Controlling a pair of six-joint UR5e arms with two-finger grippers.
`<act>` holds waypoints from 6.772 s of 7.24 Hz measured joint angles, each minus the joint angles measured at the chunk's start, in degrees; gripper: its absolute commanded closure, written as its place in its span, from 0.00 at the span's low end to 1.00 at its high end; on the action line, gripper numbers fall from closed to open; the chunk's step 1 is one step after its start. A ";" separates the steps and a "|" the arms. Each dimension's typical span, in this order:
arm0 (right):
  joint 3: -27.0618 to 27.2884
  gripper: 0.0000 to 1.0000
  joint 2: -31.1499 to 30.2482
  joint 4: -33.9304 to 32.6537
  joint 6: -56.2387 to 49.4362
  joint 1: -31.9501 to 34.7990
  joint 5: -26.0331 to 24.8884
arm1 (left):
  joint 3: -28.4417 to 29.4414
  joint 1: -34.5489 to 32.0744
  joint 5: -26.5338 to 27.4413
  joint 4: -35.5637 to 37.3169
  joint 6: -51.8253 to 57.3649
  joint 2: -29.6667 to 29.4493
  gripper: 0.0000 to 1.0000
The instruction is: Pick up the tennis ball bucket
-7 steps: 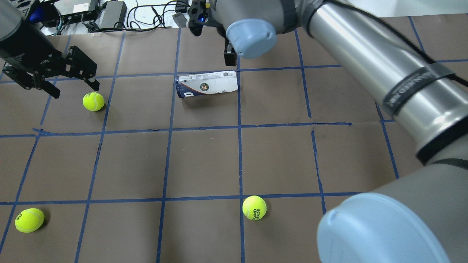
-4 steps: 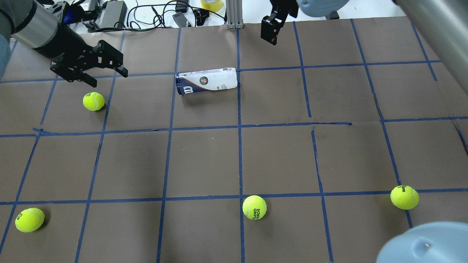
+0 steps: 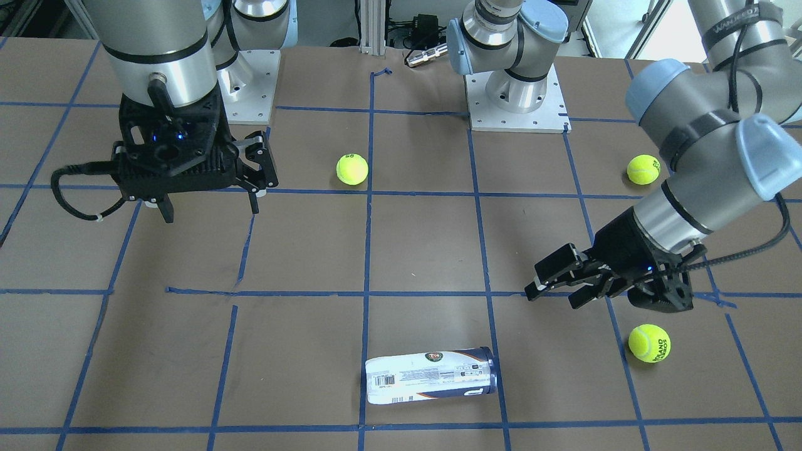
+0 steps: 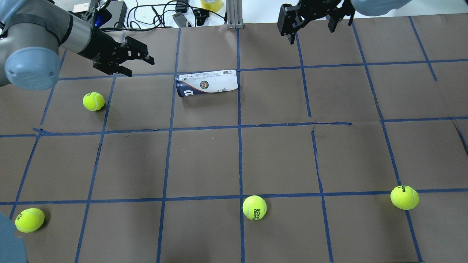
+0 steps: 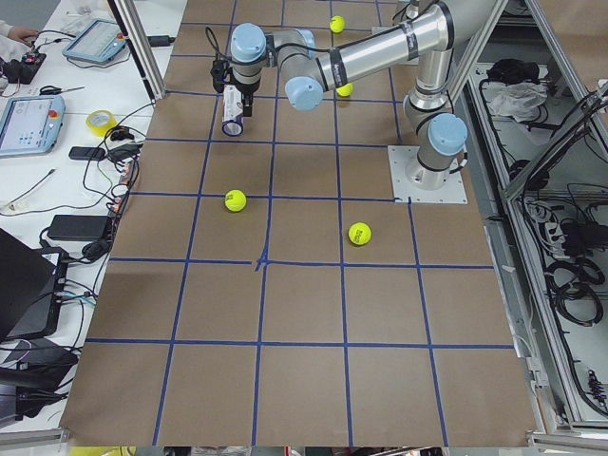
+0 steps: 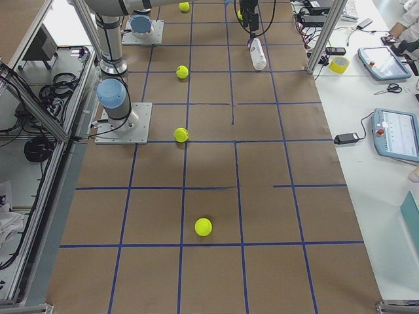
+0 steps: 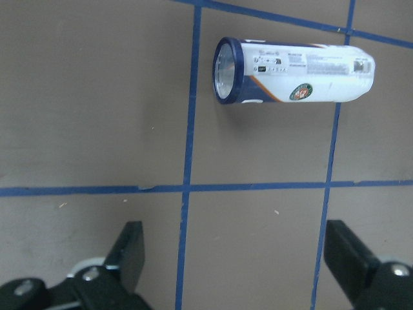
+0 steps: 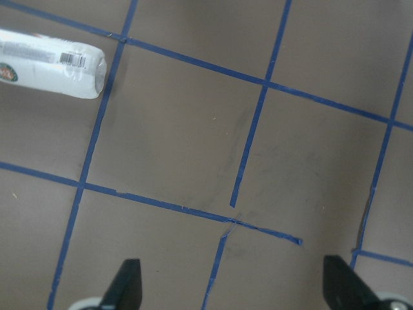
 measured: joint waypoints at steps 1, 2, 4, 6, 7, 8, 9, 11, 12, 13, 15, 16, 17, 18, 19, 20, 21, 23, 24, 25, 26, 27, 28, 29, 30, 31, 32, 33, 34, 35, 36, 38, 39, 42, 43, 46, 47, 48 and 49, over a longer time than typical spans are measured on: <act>0.56 0.00 -1.72 0.87 5.05 -0.12 0.28 | -0.02 -0.05 -3.00 3.77 -0.34 -3.28 0.00; 2.09 0.00 -3.86 2.63 7.63 -0.16 0.97 | -0.02 -0.12 -6.24 7.38 -0.56 -6.51 0.00; 9.27 0.00 -9.11 1.59 8.93 -0.19 2.48 | 0.09 -0.34 -11.59 13.74 -0.68 -12.84 0.00; 13.14 0.00 -11.68 -1.58 9.02 -0.33 2.84 | 0.20 -1.00 -14.73 16.55 -0.83 -17.06 0.00; 13.40 0.00 -11.99 -2.05 8.78 -1.01 3.32 | 0.28 -1.73 -15.35 17.00 -1.37 -18.32 0.00; 13.00 0.00 -12.08 -2.16 8.57 -2.52 4.50 | 0.35 -2.48 -15.60 17.24 -2.35 -19.20 0.00; 12.10 0.00 -12.05 -1.79 8.44 -3.87 5.43 | 0.39 -2.88 -16.42 17.39 -3.05 -19.89 0.00; 11.02 0.00 -12.02 -0.73 7.84 -4.74 5.75 | 0.50 -3.24 -19.02 17.59 -3.43 -21.13 0.99; 11.01 0.00 -12.17 -0.50 7.66 -4.81 5.58 | 0.60 -3.37 -19.30 17.59 -3.58 -21.39 1.00; 11.03 0.00 -12.26 -0.35 7.59 -4.83 5.53 | 0.75 -3.46 -19.25 17.55 -5.29 -21.40 1.00; 11.06 0.00 -12.31 -0.27 7.56 -4.84 5.56 | 2.86 -3.80 -18.76 17.24 -11.84 -20.52 1.00; 11.06 0.00 -12.31 -0.26 7.55 -4.73 5.70 | 4.65 -4.31 -18.28 16.92 -14.25 -19.57 1.00; 11.06 0.00 -12.31 -0.28 7.57 -4.64 5.81 | 6.16 -4.82 -17.90 16.70 -15.86 -18.55 1.00; 11.06 0.00 -12.28 -0.32 7.61 -4.62 5.97 | 7.24 -5.28 -16.29 16.65 -17.92 -17.33 1.00; 11.06 0.00 -12.22 -0.34 7.63 -4.59 6.16 | 8.65 -6.26 -12.75 16.11 -21.21 -15.59 1.00; 11.06 0.00 -12.22 -0.34 7.64 -4.59 6.27 | 11.12 -8.18 -7.82 13.69 -24.29 -13.64 1.00; 11.06 0.00 -12.27 -0.35 7.64 -4.59 6.27 | 14.56 -10.97 -0.97 9.05 -25.90 -12.11 1.00; 11.06 0.00 -12.36 -0.35 7.64 -4.59 6.20 | 20.10 -16.57 13.27 -0.24 -22.71 -10.99 1.00; 11.06 0.00 -12.39 -0.33 7.64 -4.59 6.16 | 21.01 -18.70 18.62 -3.30 -17.53 -10.97 1.00; 11.06 0.00 -12.39 -0.29 7.64 -4.59 6.11 | 21.35 -20.57 22.91 -5.87 -11.57 -11.11 1.00; 11.06 0.00 -12.40 -0.27 7.64 -4.59 6.11 | 21.46 -21.81 25.70 -7.93 -6.78 -11.35 1.00; 11.06 0.00 -12.40 -0.27 7.64 -4.59 6.11 | 21.44 -22.48 27.13 -9.62 -3.41 -11.63 1.00; 11.06 0.00 -12.40 -0.28 7.64 -4.59 6.13 | 21.34 -22.81 27.85 -10.70 -1.47 -11.91 1.00; 11.06 0.00 -12.40 -0.30 7.62 -4.59 6.15 | 21.24 -23.07 28.16 -11.14 -0.67 -12.09 1.00; 11.06 0.00 -12.40 -0.28 7.59 -4.59 6.14 | 21.16 -23.54 28.30 -11.22 -0.53 -12.16 1.00; 11.06 0.00 -12.40 -0.27 7.58 -4.59 6.14 | 21.05 -24.12 28.38 -11.08 -0.81 -12.18 0.43; 11.06 0.00 -12.42 -0.27 7.62 -4.59 6.15 | 20.77 -24.48 28.41 -10.72 -0.68 -12.22 0.05; 11.06 0.00 -12.45 -0.26 7.63 -4.59 6.15 | 20.44 -24.64 28.41 -10.27 -0.12 -12.24 0.00; 11.06 0.00 -12.47 -0.26 7.64 -4.59 6.18 | 20.23 -24.73 28.39 -10.13 0.16 -12.15 0.00; 11.06 0.00 -12.47 -0.26 7.64 -4.59 6.22 | 20.19 -24.75 28.57 -10.26 0.32 -11.89 0.00; 11.06 0.00 -12.46 -0.26 7.64 -4.59 6.24 | 20.28 -24.78 28.84 -10.57 0.49 -11.23 0.00; 11.06 0.00 -12.43 -0.26 7.64 -4.59 6.21 | 20.87 -24.81 28.96 -12.98 0.44 -8.98 0.00; 11.08 0.00 -12.41 -0.26 7.64 -4.59 6.23 | 22.18 -24.71 28.96 -16.82 0.07 -7.12 0.00; 11.20 0.00 -12.40 -0.34 7.64 -4.59 6.31 | 27.26 -21.37 28.99 -31.10 -0.64 -0.25 0.00; 11.22 0.00 -12.40 -0.35 7.64 -4.59 6.35 | 27.06 -19.22 29.06 -33.54 -0.75 2.34 0.00; 11.24 0.00 -12.33 -0.45 7.72 -4.59 6.40 | 19.80 -12.78 29.12 -35.45 -0.71 9.49 0.00; 11.24 0.00 -12.29 -0.52 7.72 -4.59 6.44 | 16.48 -11.59 29.16 -34.98 -0.64 11.63 0.00; 11.24 0.00 -12.27 -0.55 7.73 -4.59 6.44 | 14.15 -10.97 29.34 -34.35 -0.74 13.14 0.00; 11.24 0.00 -12.29 -0.54 7.73 -4.59 6.41 | 12.53 -10.57 29.46 -33.98 -0.75 13.99 0.00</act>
